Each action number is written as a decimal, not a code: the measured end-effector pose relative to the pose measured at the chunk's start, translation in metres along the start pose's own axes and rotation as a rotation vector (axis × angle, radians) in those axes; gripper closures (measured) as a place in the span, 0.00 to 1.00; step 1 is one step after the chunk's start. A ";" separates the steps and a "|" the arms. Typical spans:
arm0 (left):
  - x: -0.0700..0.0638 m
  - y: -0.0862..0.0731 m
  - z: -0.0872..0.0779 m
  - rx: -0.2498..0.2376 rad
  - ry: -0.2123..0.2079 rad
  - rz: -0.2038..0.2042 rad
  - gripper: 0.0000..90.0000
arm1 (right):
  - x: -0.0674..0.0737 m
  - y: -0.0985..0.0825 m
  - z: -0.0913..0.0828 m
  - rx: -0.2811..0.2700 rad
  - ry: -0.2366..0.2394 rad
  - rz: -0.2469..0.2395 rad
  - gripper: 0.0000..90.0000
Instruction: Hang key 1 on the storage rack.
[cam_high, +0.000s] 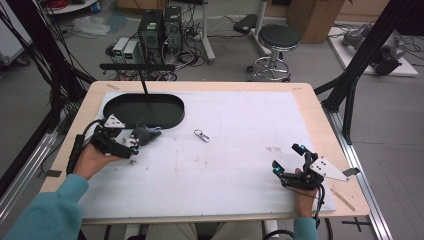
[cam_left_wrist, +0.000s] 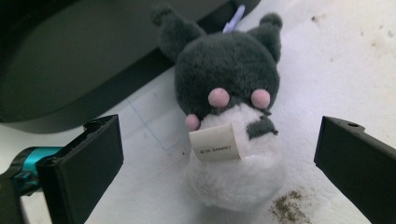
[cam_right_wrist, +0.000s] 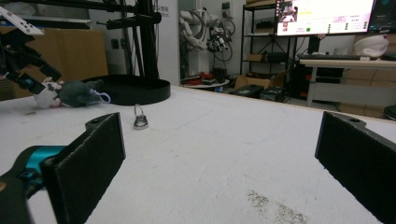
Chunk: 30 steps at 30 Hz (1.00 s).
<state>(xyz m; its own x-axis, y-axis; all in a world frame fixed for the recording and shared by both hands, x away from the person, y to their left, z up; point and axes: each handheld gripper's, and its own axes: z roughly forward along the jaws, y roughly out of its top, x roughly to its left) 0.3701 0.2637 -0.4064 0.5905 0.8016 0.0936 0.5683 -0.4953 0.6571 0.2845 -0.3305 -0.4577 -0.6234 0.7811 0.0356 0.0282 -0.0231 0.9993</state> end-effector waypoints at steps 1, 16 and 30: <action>0.000 0.000 0.001 0.014 -0.011 0.004 0.07 | 0.000 0.000 0.000 -0.001 -0.001 -0.003 0.01; 0.002 -0.001 0.011 0.072 -0.030 -0.008 0.26 | 0.000 0.000 0.000 0.002 -0.001 0.002 0.01; 0.003 0.000 0.013 0.089 -0.068 -0.033 0.56 | 0.000 0.000 0.000 0.002 -0.002 0.001 0.01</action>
<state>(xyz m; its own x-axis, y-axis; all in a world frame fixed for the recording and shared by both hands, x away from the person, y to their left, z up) 0.3789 0.2620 -0.4161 0.6063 0.7950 0.0197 0.6351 -0.4990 0.5896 0.2843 -0.3306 -0.4577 -0.6221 0.7821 0.0369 0.0305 -0.0229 0.9993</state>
